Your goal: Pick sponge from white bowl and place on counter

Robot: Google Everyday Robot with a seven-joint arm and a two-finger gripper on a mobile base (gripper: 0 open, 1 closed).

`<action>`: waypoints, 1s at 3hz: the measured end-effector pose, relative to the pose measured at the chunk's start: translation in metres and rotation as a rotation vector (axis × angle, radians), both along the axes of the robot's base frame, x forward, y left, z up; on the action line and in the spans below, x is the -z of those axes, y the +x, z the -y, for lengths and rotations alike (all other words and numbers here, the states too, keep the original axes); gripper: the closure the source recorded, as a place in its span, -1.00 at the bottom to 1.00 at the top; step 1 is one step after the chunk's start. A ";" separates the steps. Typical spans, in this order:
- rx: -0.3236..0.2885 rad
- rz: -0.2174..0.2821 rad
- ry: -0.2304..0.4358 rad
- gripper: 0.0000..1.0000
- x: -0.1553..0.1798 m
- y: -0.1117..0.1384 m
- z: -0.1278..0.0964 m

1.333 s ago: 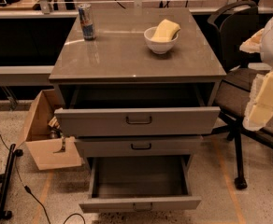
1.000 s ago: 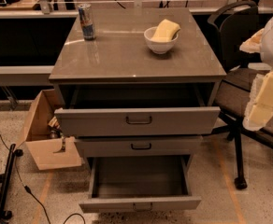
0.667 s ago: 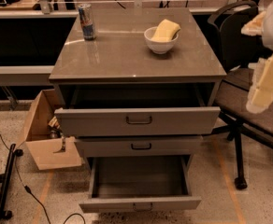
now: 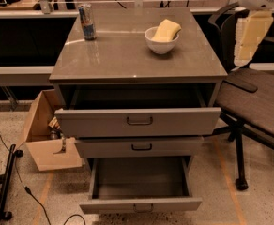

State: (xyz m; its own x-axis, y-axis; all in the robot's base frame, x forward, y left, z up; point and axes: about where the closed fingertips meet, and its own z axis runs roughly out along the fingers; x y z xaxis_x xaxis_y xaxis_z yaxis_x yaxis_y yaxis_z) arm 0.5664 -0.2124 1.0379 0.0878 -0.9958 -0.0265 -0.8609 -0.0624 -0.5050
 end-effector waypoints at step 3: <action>-0.174 0.104 0.006 -1.00 -0.001 0.011 0.002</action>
Offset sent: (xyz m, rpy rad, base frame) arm -0.0148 -0.0049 0.0134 0.0331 -0.0801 0.1699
